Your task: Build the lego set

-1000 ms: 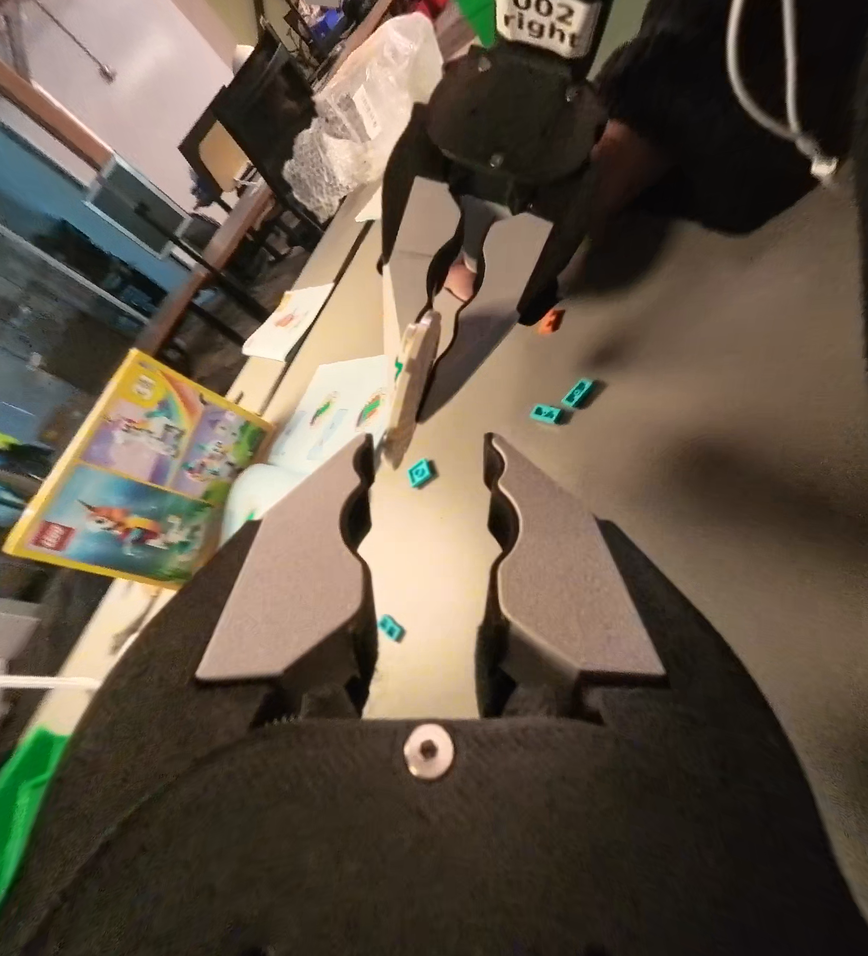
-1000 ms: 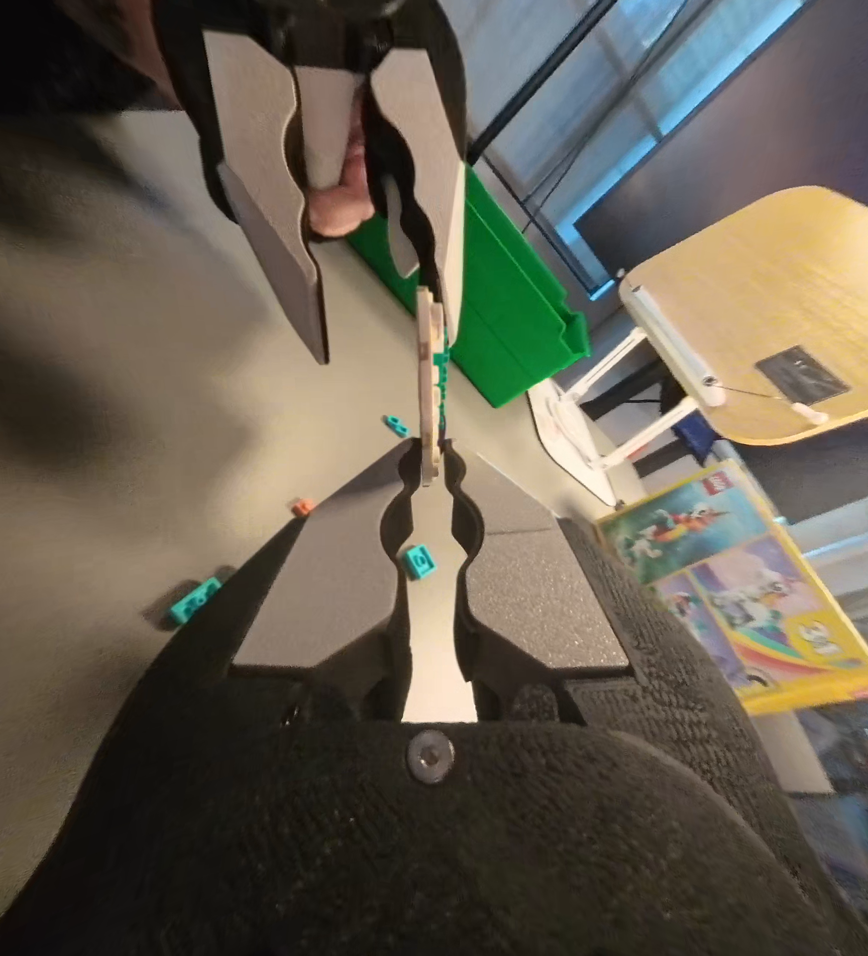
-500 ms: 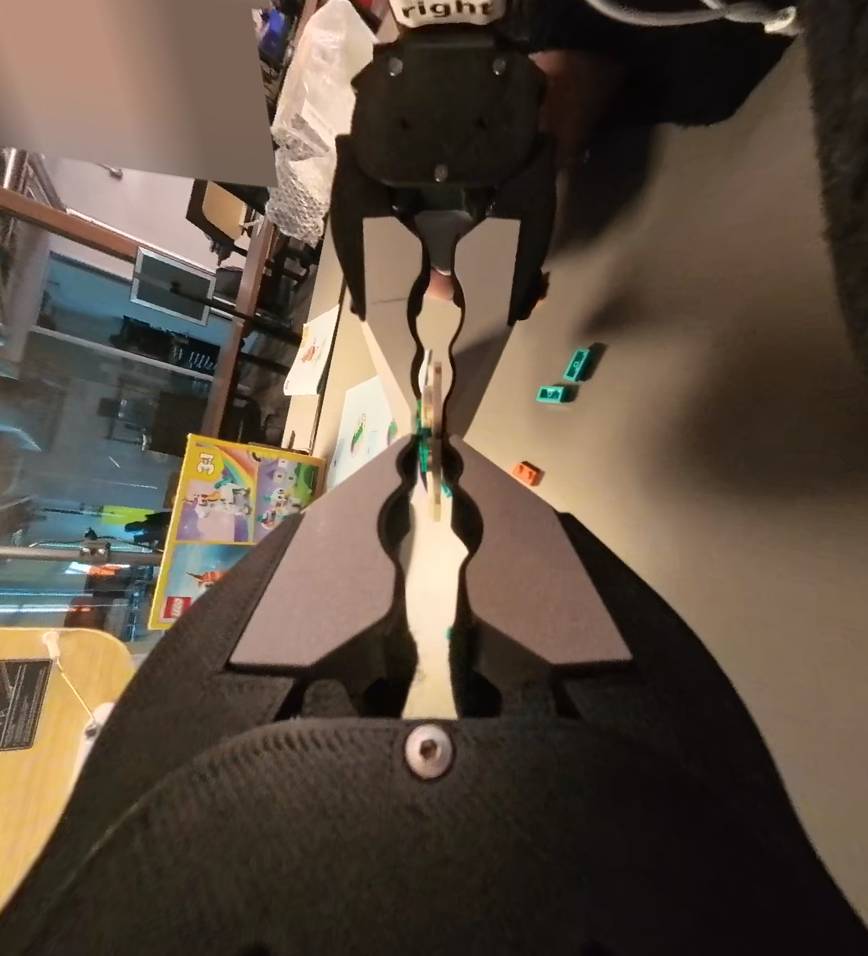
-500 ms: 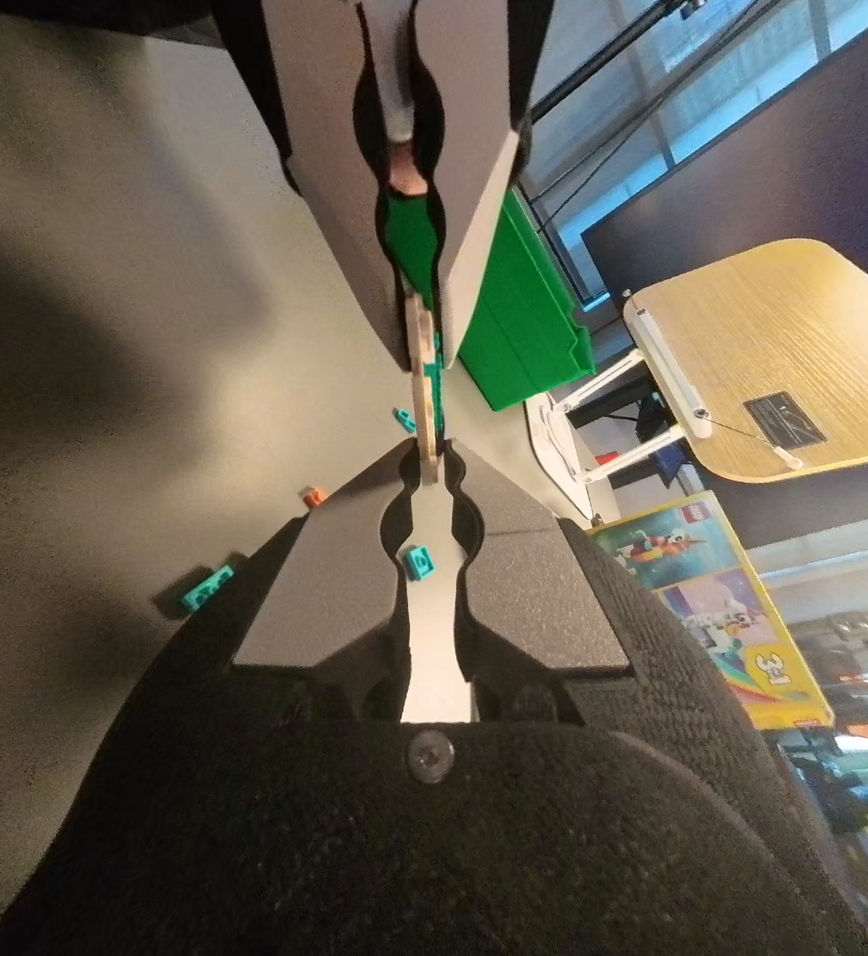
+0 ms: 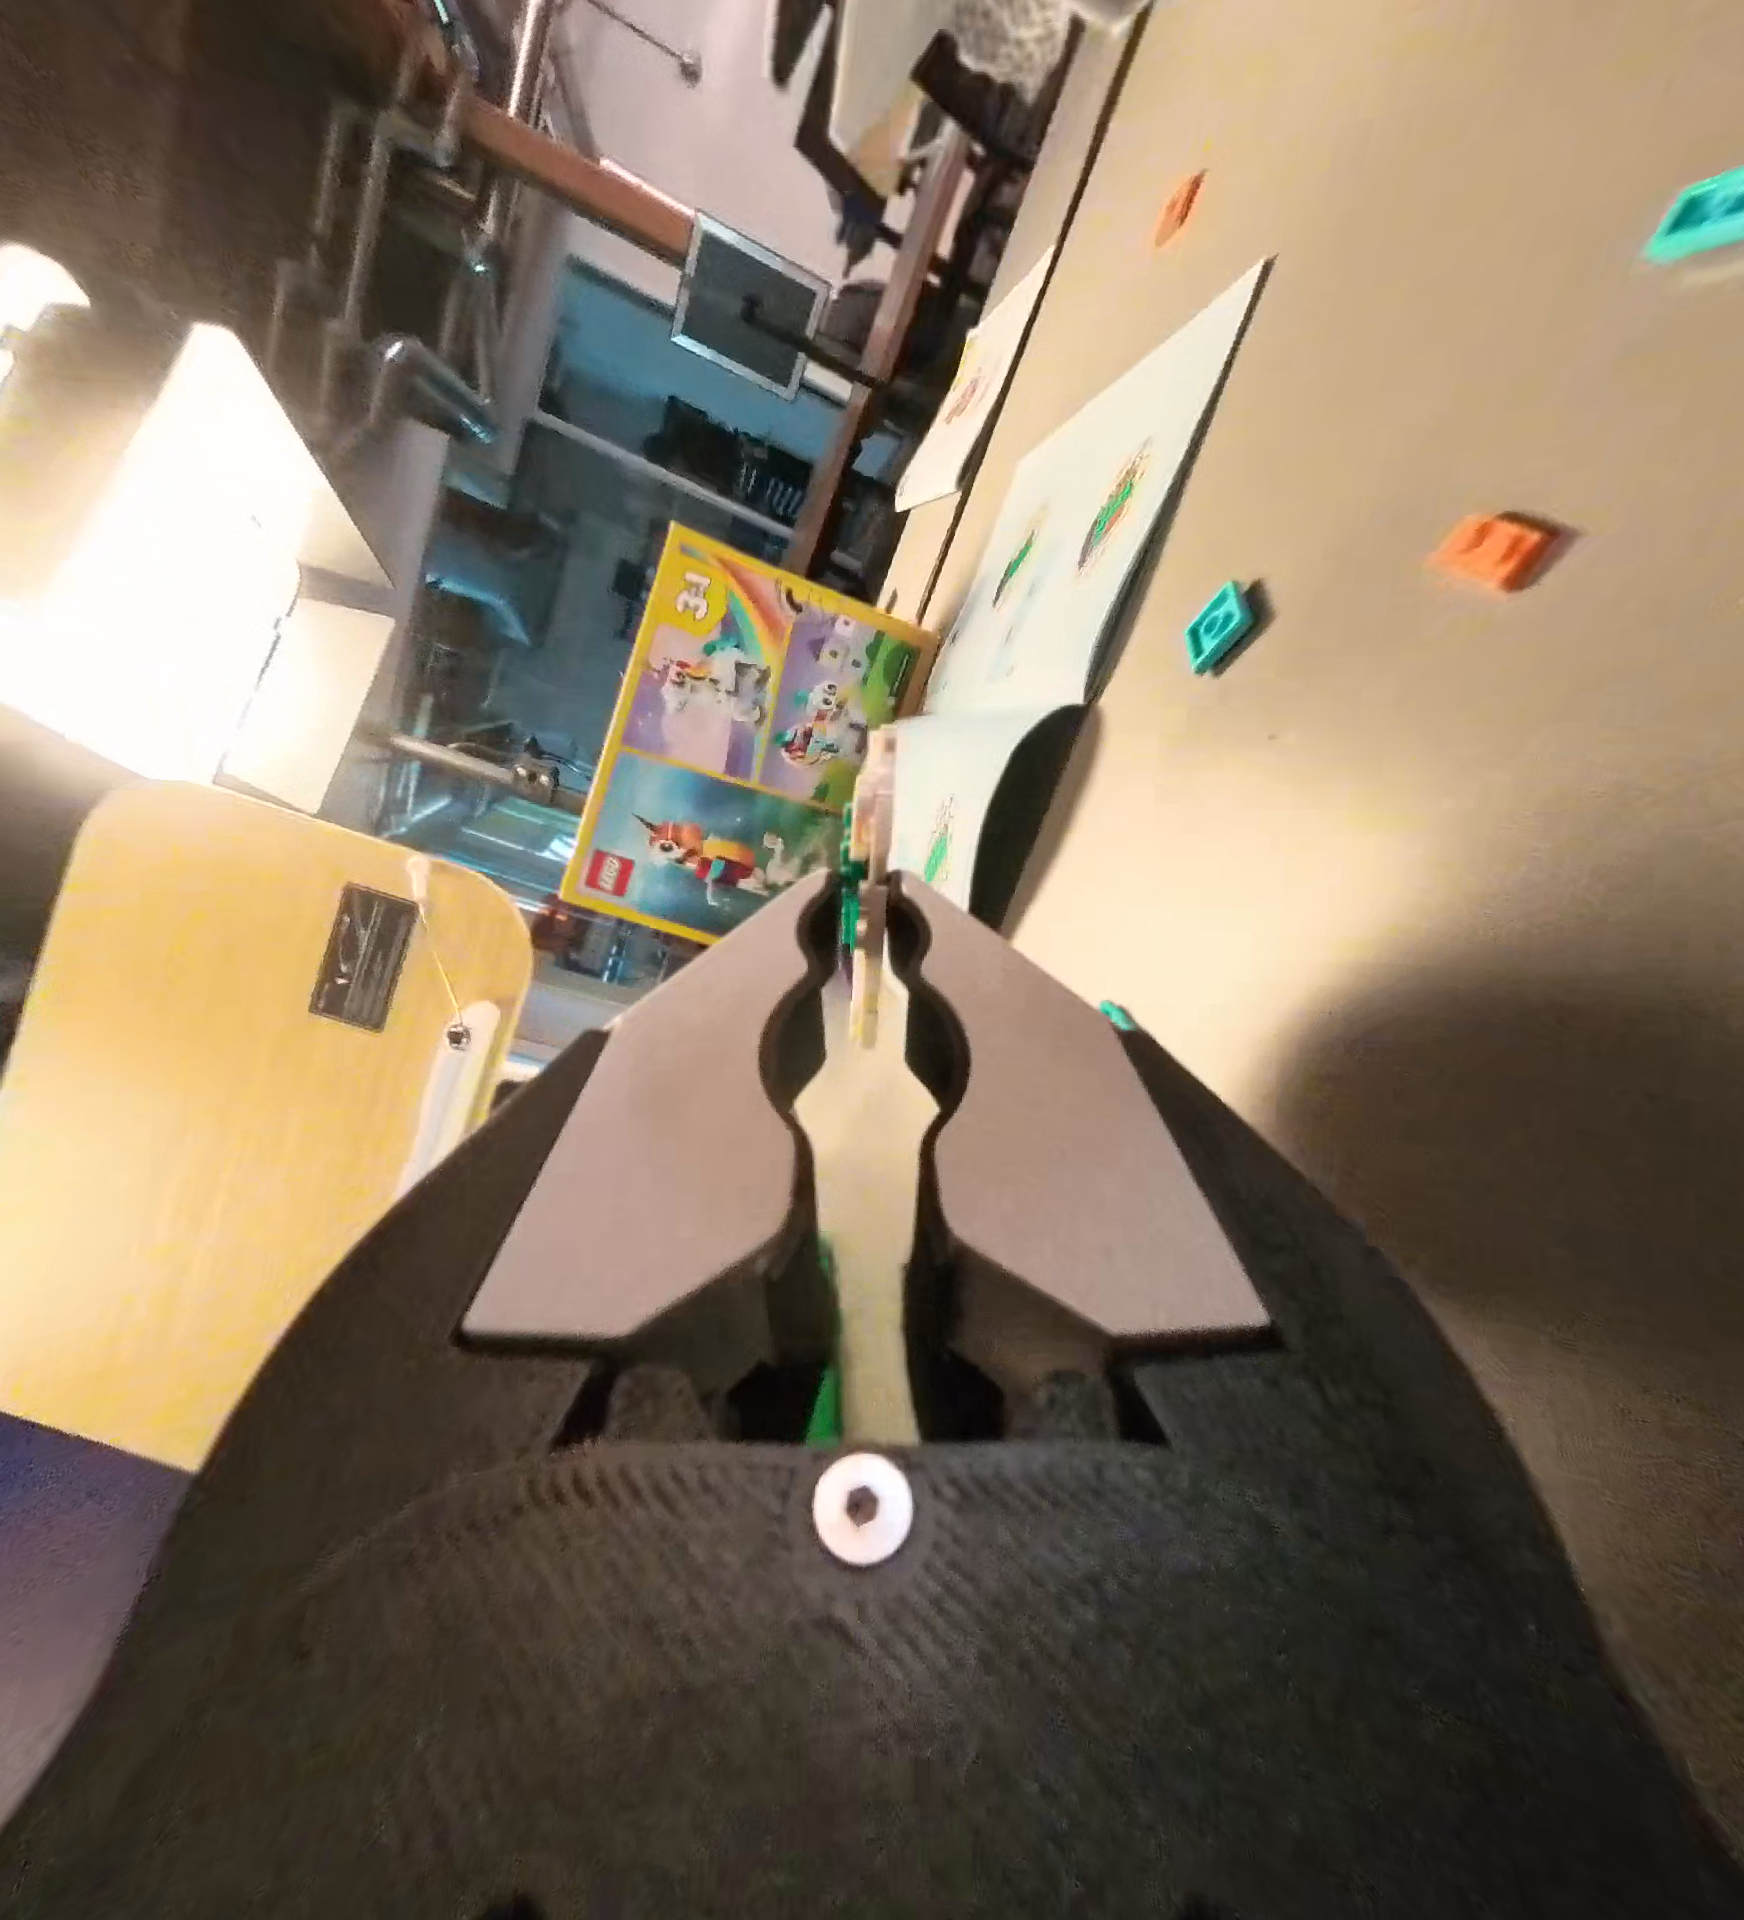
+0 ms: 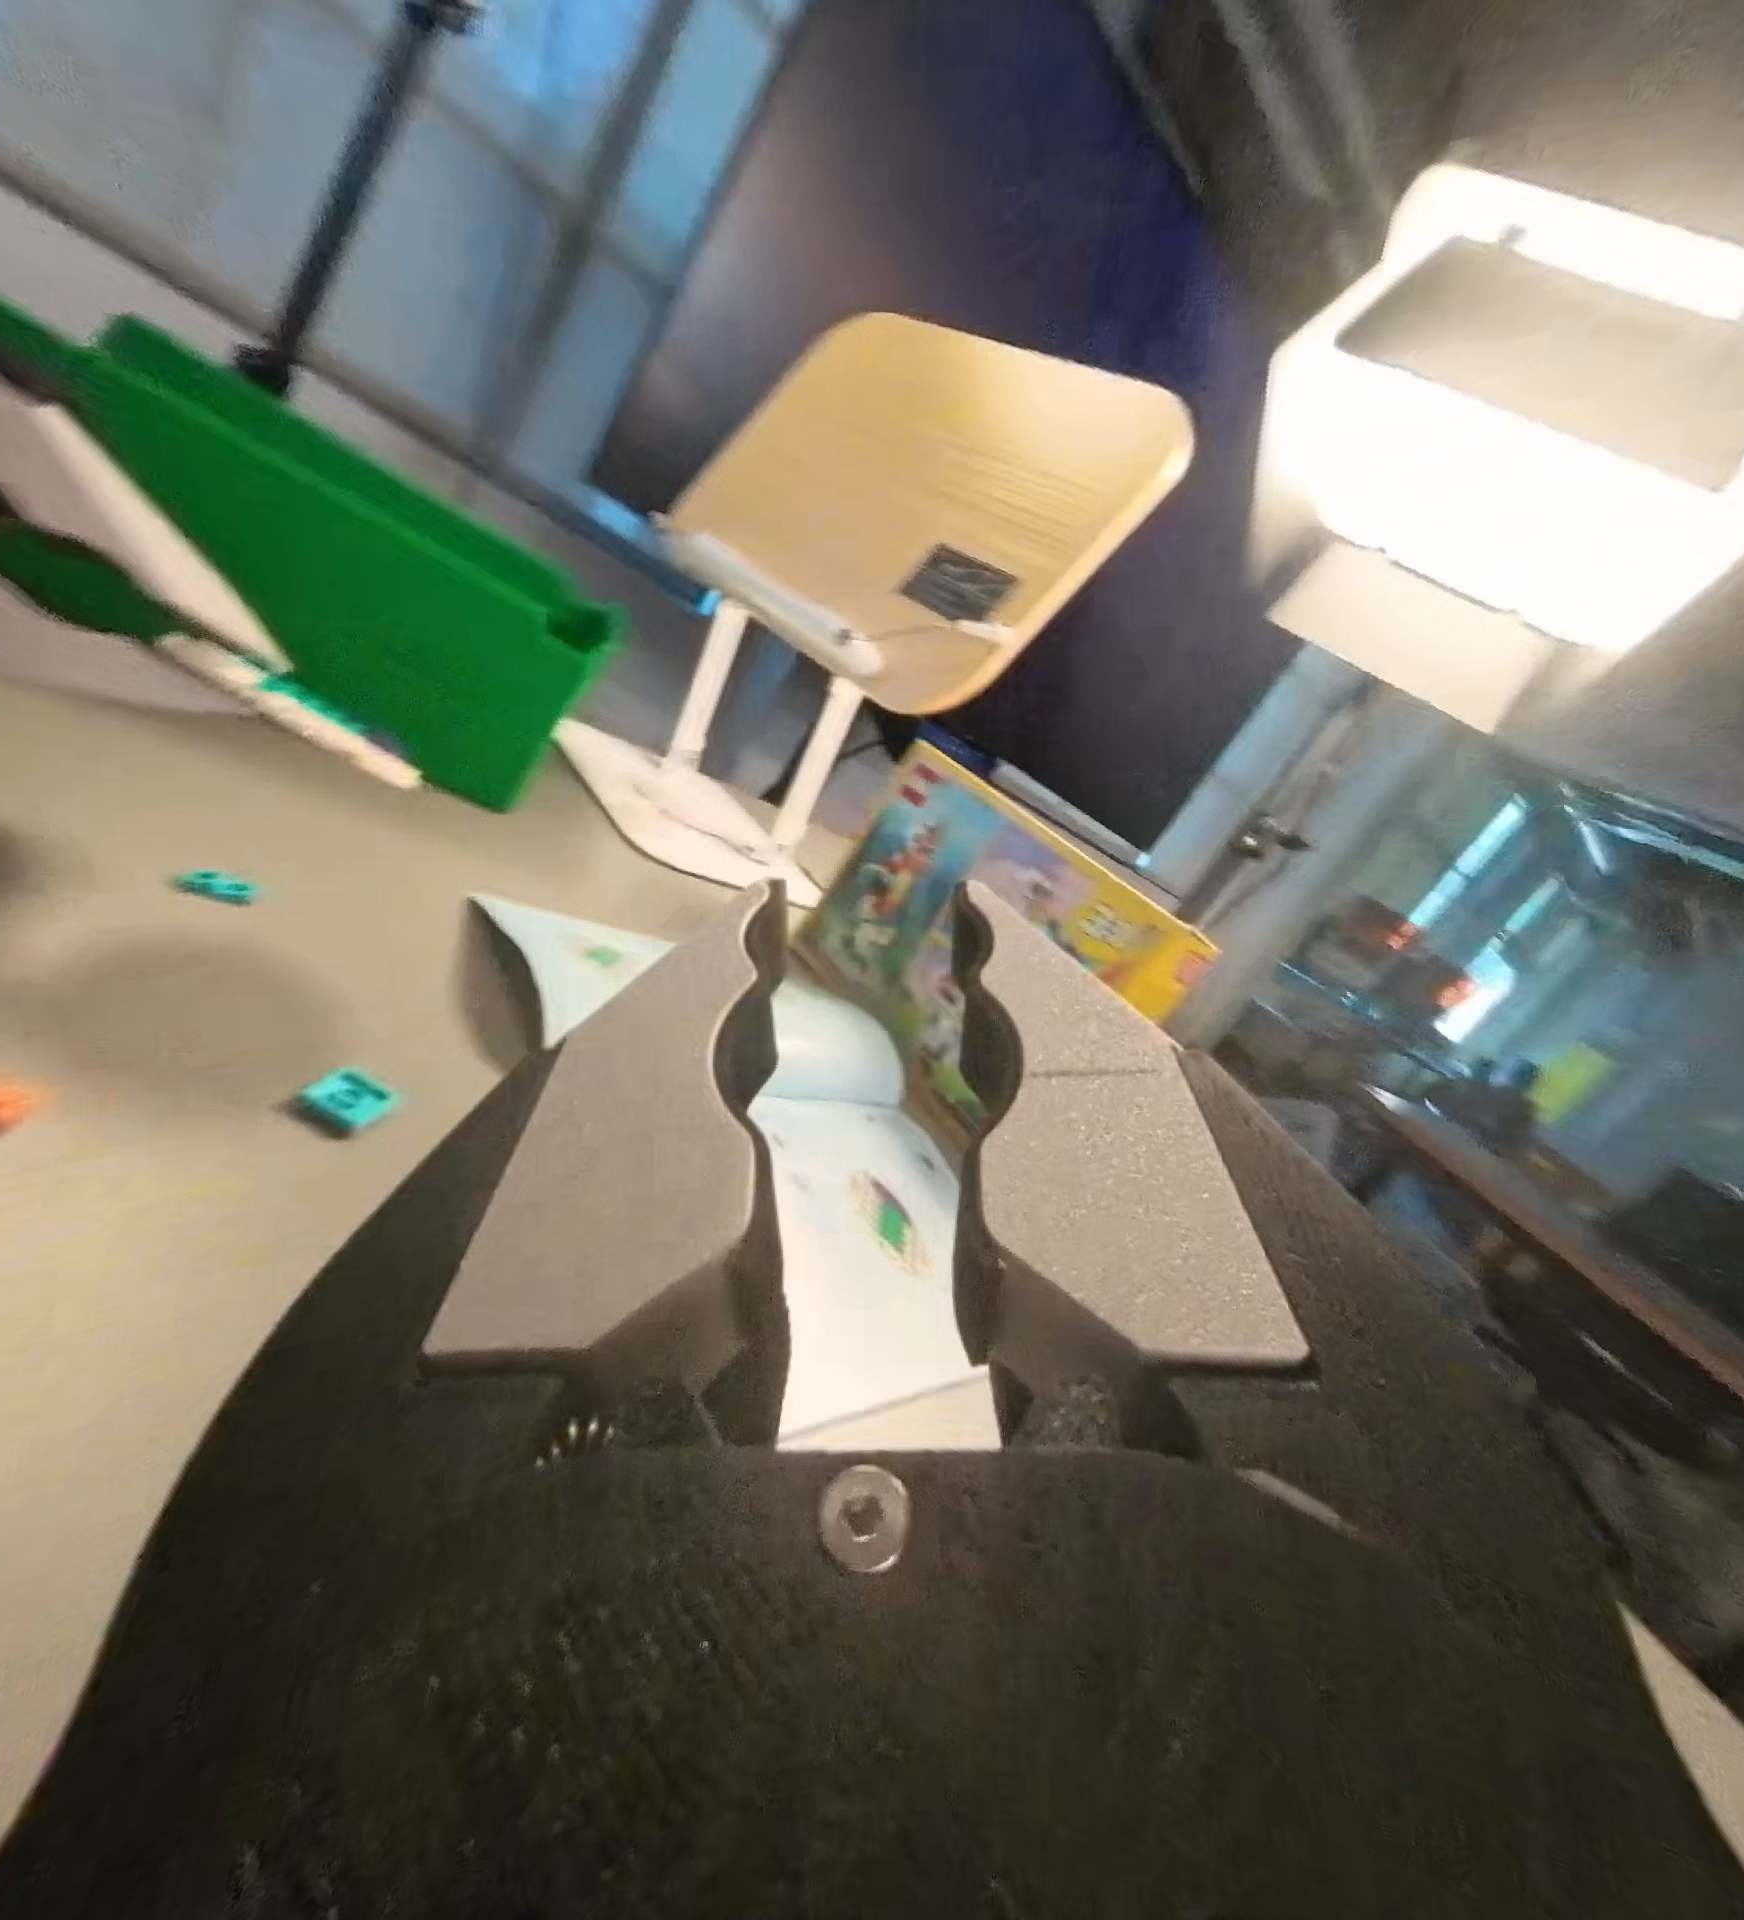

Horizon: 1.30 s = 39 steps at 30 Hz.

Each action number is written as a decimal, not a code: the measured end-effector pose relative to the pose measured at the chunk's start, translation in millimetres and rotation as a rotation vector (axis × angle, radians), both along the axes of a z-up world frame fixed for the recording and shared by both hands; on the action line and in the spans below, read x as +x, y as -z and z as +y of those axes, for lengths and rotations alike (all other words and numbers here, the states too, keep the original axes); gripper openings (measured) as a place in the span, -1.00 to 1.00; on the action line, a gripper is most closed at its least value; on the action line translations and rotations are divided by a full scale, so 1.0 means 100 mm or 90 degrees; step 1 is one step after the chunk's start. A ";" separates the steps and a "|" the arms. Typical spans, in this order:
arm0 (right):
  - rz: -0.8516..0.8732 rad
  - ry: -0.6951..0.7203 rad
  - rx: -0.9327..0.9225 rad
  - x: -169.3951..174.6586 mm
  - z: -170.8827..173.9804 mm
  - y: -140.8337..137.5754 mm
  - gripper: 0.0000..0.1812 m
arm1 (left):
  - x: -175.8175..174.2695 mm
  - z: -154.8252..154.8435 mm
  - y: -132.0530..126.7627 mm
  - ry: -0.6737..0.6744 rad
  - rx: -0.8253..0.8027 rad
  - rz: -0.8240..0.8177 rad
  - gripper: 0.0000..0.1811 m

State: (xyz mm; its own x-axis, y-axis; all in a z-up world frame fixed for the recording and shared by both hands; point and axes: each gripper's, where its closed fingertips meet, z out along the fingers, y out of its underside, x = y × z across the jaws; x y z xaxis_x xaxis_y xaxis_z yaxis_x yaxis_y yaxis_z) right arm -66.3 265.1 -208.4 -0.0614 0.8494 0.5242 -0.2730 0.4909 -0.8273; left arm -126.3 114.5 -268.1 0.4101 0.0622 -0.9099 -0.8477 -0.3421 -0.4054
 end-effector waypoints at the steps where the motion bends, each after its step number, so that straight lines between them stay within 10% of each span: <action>1: 0.001 0.014 -0.021 0.00 0.09 -0.01 -0.67 | -0.01 0.02 0.03 0.006 0.002 -0.004 -0.92; 12: -0.045 0.131 -0.070 -0.14 0.48 0.13 -0.70 | 0.46 0.00 0.09 0.175 -0.018 -0.036 -0.92; 39: -0.033 0.216 -0.130 -0.11 0.78 0.09 -0.73 | 0.64 -0.19 0.10 0.219 -0.041 0.019 -0.92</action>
State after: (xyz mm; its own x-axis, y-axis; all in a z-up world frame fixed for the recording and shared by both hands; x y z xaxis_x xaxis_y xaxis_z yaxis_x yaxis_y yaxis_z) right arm -76.8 343.6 -217.7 0.2193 0.9121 0.3463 -0.0787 0.3703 -0.9256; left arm -62.3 95.1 -278.4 0.3697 -0.1337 -0.9195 -0.9292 -0.0582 -0.3651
